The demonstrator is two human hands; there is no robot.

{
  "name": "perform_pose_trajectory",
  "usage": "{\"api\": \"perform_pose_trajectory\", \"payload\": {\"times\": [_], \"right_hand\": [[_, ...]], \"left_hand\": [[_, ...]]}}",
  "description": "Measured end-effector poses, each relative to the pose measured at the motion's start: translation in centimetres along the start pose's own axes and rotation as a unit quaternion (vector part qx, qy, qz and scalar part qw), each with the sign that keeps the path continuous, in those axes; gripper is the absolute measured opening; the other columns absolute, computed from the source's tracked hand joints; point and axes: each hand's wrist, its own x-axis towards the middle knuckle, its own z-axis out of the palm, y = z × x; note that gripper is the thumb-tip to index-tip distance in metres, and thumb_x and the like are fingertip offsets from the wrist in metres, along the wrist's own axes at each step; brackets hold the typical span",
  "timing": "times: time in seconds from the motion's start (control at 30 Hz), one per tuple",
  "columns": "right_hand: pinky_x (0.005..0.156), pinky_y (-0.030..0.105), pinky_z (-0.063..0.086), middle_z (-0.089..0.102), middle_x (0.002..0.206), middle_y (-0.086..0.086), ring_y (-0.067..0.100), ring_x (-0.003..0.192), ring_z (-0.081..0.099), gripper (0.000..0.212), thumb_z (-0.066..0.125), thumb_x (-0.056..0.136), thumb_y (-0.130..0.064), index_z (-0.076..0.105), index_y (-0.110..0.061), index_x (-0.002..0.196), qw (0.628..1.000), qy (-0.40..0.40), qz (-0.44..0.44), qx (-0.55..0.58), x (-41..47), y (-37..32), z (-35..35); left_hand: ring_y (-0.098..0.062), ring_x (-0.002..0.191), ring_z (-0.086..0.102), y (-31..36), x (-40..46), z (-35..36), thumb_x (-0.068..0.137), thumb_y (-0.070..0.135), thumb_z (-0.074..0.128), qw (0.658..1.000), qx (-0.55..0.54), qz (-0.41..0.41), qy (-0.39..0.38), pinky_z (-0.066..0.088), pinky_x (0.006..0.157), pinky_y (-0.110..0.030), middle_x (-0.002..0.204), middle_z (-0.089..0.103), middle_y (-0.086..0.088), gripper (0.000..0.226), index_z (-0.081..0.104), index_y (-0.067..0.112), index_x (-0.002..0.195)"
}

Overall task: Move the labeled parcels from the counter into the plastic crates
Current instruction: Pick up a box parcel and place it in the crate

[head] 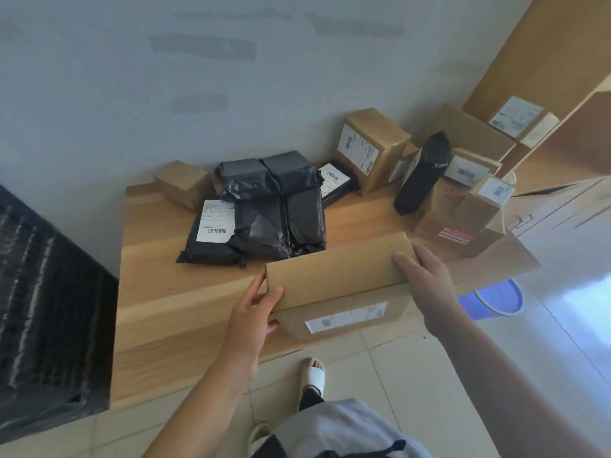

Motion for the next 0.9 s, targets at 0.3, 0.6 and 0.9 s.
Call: {"api": "perform_pose_trajectory", "payload": {"times": [0.3,0.6,0.9], "right_hand": [[0.066,0.028,0.045,0.071,0.101,-0.009,0.013,0.091,0.065,0.008,0.06,0.1,-0.035,0.067,-0.034,0.104,0.995,-0.101,0.017,0.017,-1.1,0.0,8.2],[0.068,0.027,0.048,0.071,0.107,-0.005,0.014,0.094,0.065,0.017,0.066,0.099,-0.034,0.069,-0.025,0.114,0.99,-0.128,0.047,0.037,-2.4,2.9,10.0],[0.076,0.035,0.057,0.075,0.108,0.002,0.021,0.096,0.071,0.028,0.079,0.09,-0.028,0.071,-0.02,0.116,0.976,-0.173,0.087,0.098,-1.1,2.9,8.9]], "left_hand": [[-0.011,0.102,0.071,1.8,-1.8,-8.1,0.097,0.038,0.07,0.993,0.053,0.06,0.088,0.056,0.086,-0.04,0.089,0.077,0.024,0.027,0.062,0.062,0.106],[-0.01,0.107,0.066,2.0,-2.9,-10.4,0.093,0.041,0.073,0.985,0.134,0.052,0.095,0.054,0.084,-0.035,0.118,0.069,0.014,0.038,0.053,0.052,0.124],[-0.021,0.156,0.014,7.7,-3.0,-6.6,0.077,0.053,0.085,0.749,0.648,0.136,-0.025,0.026,0.124,-0.045,0.171,0.014,0.009,0.111,0.017,0.038,0.164]]}}
